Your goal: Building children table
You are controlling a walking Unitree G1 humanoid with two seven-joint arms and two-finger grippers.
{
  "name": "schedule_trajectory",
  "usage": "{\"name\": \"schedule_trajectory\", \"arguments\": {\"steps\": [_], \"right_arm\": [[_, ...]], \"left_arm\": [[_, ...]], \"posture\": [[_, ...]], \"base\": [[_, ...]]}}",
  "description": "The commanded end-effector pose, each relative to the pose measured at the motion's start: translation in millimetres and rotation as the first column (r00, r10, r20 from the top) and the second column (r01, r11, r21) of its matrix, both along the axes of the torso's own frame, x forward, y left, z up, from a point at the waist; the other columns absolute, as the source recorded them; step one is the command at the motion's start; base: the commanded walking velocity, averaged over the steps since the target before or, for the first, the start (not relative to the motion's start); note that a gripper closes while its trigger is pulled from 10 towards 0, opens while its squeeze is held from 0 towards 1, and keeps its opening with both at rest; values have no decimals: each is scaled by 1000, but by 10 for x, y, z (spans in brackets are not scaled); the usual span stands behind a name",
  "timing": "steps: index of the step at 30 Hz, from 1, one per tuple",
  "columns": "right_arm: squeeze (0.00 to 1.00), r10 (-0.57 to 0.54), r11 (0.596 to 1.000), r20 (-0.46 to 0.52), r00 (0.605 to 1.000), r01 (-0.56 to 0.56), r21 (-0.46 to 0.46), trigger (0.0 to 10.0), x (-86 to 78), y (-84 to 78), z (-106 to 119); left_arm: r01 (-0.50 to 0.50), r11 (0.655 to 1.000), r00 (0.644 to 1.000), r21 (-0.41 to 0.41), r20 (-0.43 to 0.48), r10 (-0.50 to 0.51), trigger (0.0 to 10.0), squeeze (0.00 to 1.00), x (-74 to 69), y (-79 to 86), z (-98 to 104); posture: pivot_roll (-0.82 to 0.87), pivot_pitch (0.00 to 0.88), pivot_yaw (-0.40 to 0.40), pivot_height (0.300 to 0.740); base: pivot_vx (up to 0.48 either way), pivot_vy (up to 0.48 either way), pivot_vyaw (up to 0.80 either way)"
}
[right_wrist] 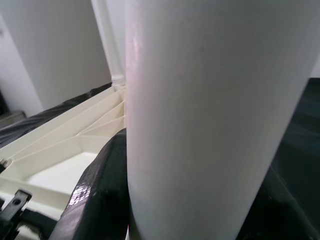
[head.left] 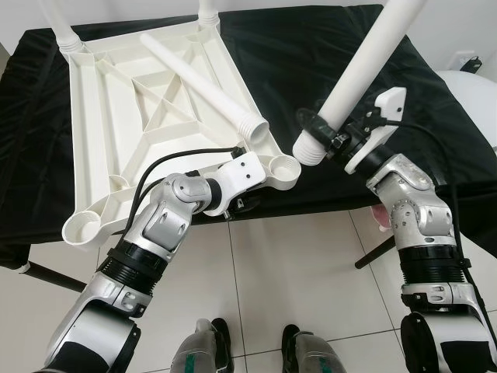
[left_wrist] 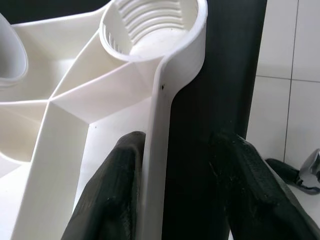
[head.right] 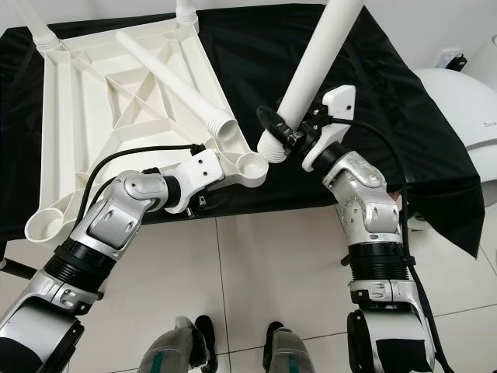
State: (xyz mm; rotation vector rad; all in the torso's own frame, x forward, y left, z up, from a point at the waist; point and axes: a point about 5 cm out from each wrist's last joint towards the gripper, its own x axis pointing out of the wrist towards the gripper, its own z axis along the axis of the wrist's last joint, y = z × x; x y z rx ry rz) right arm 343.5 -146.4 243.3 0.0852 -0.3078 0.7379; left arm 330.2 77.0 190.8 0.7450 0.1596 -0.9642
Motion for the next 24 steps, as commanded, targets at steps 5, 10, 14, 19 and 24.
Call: {"name": "schedule_trajectory", "arguments": {"steps": [5,10,14,19,24], "right_arm": [[0,45,999,-32,998,-46,-23,10000,-14,29,-174],[0,76,996,-47,996,-77,-33,10000,1,51,-277],[0,101,995,-45,994,-102,-21,10000,16,69,-296],[0,122,992,-24,992,-122,10,10000,43,94,-251],[0,132,991,-8,991,-131,24,10000,79,112,-195]], "left_arm": [[-42,999,999,1,26,42,10000,0,-13,43,-53],[-42,999,999,-2,31,42,10000,0,-23,29,-43],[-41,999,999,-5,35,41,10000,0,-33,24,-26],[-39,999,998,-8,38,39,10000,0,-47,17,-16],[-36,999,999,-10,39,36,10000,0,-62,8,-13]], "posture": [[-128,175,29,740],[-128,172,22,740],[-121,171,19,740],[-121,171,19,740],[-115,171,17,740]], "base": [[0,0,0],[0,0,0],[0,0,0],[0,0,0],[0,0,0]]}}
